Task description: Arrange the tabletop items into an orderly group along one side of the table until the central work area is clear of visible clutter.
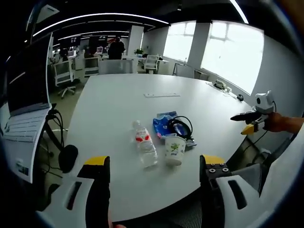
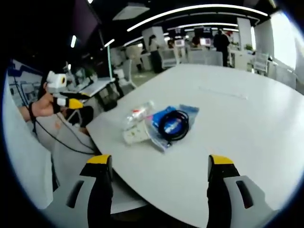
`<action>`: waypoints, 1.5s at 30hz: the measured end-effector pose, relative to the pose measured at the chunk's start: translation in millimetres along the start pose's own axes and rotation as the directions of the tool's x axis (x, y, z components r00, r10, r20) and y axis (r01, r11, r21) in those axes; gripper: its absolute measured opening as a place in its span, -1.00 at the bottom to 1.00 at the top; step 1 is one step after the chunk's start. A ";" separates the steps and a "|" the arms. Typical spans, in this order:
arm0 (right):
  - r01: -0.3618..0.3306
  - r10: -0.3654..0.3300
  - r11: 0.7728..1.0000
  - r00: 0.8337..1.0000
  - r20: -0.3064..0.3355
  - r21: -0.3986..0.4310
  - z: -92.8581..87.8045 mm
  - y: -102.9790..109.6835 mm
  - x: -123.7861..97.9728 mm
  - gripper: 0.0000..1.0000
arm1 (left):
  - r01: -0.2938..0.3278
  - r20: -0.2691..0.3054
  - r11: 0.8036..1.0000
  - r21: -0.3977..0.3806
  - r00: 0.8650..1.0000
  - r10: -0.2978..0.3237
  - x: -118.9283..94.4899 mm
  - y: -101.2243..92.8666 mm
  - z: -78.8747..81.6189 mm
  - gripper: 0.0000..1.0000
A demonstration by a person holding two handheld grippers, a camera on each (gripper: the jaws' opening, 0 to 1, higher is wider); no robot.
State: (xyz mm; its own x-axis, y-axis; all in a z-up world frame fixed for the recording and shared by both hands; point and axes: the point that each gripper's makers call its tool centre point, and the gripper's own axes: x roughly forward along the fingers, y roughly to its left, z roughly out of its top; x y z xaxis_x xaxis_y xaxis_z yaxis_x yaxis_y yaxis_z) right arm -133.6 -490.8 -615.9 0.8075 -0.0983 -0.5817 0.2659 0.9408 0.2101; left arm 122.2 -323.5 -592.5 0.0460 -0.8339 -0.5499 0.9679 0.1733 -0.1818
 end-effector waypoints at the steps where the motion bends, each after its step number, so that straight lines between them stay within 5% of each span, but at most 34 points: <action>1: -0.001 0.001 1.000 1.000 0.000 0.001 -0.3 0.1 0.0 0.62 | 0.001 0.000 1.000 0.000 1.000 -0.001 0.2 -0.5 -0.2 0.57; 29: -0.004 0.005 1.000 1.000 -0.021 0.025 -12.9 -10.6 -0.4 0.60 | 0.025 -0.042 1.000 -0.017 0.999 -0.025 13.4 -12.7 -13.2 0.57; 45: -0.023 0.024 0.999 0.999 -0.040 0.027 -21.3 -10.0 1.4 0.62 | 0.023 -0.080 0.998 -0.056 0.996 -0.028 37.9 -10.8 -19.2 0.51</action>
State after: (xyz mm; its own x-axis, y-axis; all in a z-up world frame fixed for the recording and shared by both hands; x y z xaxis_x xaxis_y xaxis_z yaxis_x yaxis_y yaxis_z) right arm -146.3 -493.4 -635.6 0.7922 -0.0623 -0.6070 0.2612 0.9337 0.2451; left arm 108.7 -347.0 -627.1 -0.0007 -0.7936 -0.6084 0.9533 0.1833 -0.2401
